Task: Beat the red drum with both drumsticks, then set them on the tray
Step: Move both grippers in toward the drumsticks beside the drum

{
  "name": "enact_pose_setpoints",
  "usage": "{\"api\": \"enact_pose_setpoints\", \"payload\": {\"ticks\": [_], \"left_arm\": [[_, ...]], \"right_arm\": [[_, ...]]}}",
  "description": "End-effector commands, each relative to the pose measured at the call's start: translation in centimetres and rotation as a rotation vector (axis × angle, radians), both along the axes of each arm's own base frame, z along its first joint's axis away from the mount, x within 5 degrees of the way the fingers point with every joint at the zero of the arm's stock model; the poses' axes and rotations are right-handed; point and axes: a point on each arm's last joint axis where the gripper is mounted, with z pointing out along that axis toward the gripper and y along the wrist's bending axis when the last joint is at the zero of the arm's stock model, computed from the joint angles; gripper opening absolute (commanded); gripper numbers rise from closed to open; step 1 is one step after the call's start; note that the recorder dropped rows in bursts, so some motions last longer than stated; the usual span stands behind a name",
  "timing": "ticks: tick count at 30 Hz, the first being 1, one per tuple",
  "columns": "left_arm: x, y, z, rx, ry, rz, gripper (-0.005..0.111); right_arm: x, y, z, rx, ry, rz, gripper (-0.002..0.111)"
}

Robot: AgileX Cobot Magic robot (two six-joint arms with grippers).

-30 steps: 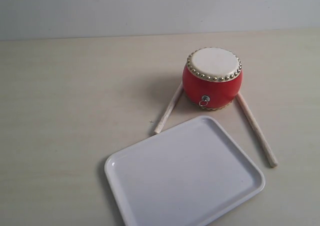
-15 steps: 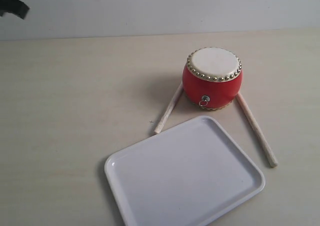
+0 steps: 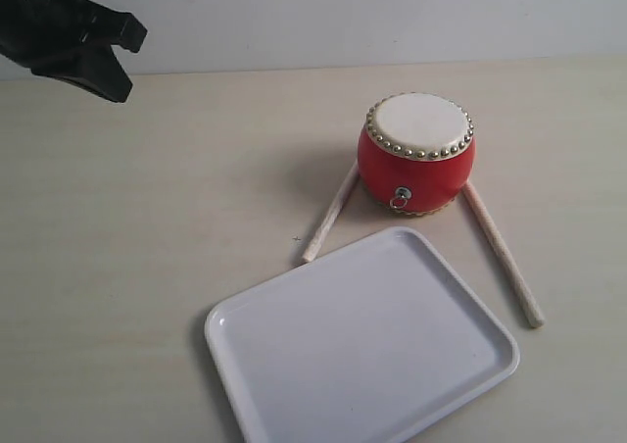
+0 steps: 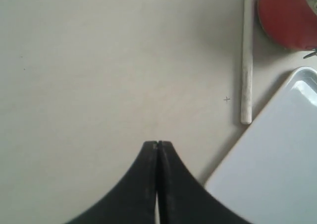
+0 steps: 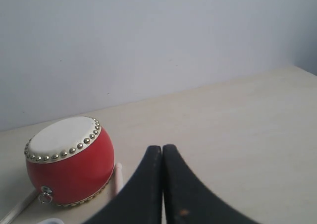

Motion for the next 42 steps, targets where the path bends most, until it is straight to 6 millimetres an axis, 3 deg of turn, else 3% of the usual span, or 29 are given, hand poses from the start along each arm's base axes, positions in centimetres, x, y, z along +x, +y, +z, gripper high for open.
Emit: {"api": "enact_pose_setpoints", "payload": {"ticks": [1, 7, 13, 16, 20, 23, 28, 31, 34, 37, 40, 42], "left_arm": [[0.1, -0.4, 0.3, -0.032, -0.024, -0.015, 0.0], [0.2, -0.5, 0.4, -0.049, -0.037, -0.006, 0.0], [0.3, -1.1, -0.2, -0.112, -0.003, -0.004, 0.0], [0.3, -1.1, -0.6, -0.105, 0.022, -0.013, 0.0], [0.5, -1.1, -0.8, -0.104, 0.021, -0.01, 0.0], [0.7, -1.5, -0.9, -0.148, 0.021, 0.008, 0.0], [0.2, -1.4, -1.7, -0.121, 0.116, -0.028, 0.0], [0.2, -1.8, -2.0, -0.152, 0.141, -0.026, 0.0], [0.4, -2.4, -2.3, -0.214, 0.148, -0.07, 0.0], [0.4, -2.5, -2.2, -0.22, 0.136, -0.094, 0.0], [0.7, -2.5, -2.2, -0.213, 0.103, -0.101, 0.0], [0.9, -2.5, -2.2, -0.215, 0.081, -0.09, 0.0]], "right_arm": [[0.0, 0.0, 0.0, -0.003, -0.013, 0.001, 0.0], [0.0, 0.0, 0.0, -0.003, -0.013, 0.001, 0.0], [0.0, -0.2, 0.0, -0.187, -0.013, 0.001, 0.0], [0.0, 0.1, 0.8, 0.082, -0.107, 0.002, 0.0], [-0.1, -0.4, 2.5, 0.813, -0.312, -0.01, 0.0], [-0.4, -1.3, 3.2, 1.204, -0.429, -0.037, 0.0], [-0.4, -1.4, 3.3, 1.22, -0.447, -0.039, 0.0], [-0.3, -1.4, 3.2, 1.217, -0.433, -0.045, 0.0], [1.2, -0.8, 6.6, 1.049, -0.316, -0.044, 0.0], [5.6, 0.5, 9.8, 0.618, 0.041, -0.021, 0.0], [11.8, 0.9, 11.8, 0.167, 0.494, 0.066, 0.0], [15.1, 1.0, 12.3, 0.035, 0.69, 0.142, 0.0]]}}
